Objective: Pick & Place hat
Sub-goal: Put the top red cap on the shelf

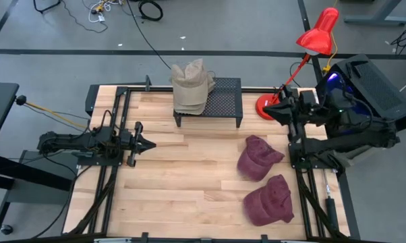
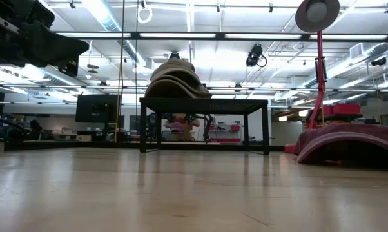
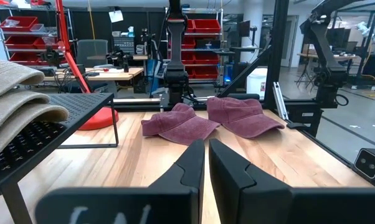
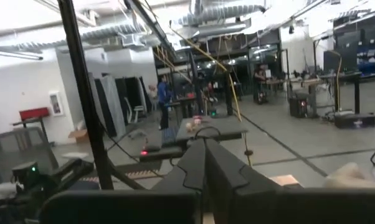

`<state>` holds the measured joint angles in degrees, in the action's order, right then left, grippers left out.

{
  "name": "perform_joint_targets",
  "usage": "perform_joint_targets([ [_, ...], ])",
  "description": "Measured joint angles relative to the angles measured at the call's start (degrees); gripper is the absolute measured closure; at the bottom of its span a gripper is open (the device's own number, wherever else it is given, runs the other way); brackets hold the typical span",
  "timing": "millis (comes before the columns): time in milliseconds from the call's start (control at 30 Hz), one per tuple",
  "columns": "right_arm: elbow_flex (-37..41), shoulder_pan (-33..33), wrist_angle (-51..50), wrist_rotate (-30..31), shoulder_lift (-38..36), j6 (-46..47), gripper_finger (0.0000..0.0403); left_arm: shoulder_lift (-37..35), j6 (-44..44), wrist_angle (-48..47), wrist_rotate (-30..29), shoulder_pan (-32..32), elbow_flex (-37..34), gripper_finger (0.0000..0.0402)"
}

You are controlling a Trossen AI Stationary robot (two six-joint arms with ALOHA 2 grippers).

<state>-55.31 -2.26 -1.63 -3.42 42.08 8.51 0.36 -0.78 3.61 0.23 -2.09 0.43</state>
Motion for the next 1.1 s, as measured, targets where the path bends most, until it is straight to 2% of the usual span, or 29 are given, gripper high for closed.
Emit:
perform_joint_targets([
  [200,-0.13,0.0,-4.6,-0.65,1.77,0.02,0.0387,0.0,0.01,-0.02,0.0,-0.01,0.0,0.0372],
  [500,-0.1,0.0,-27.37,-0.66,3.68,-0.08,0.0387,0.0,0.0,-0.01,0.0,-0.02,0.0,0.0372],
  [667,-0.1,0.0,-37.75,-1.53,5.42,-3.3,0.0387,0.0,-0.02,-0.02,0.0,-0.02,0.0,0.0372],
  [867,-0.1,0.0,-42.96,-6.25,8.34,-9.28,0.0387,0.0,0.01,0.0,0.0,-0.01,0.0,0.0372],
  [1100,-0.1,0.0,-46.79,-6.64,12.57,-11.17,0.0387,0.0,0.0,0.01,0.0,-0.02,0.0,0.0372],
])
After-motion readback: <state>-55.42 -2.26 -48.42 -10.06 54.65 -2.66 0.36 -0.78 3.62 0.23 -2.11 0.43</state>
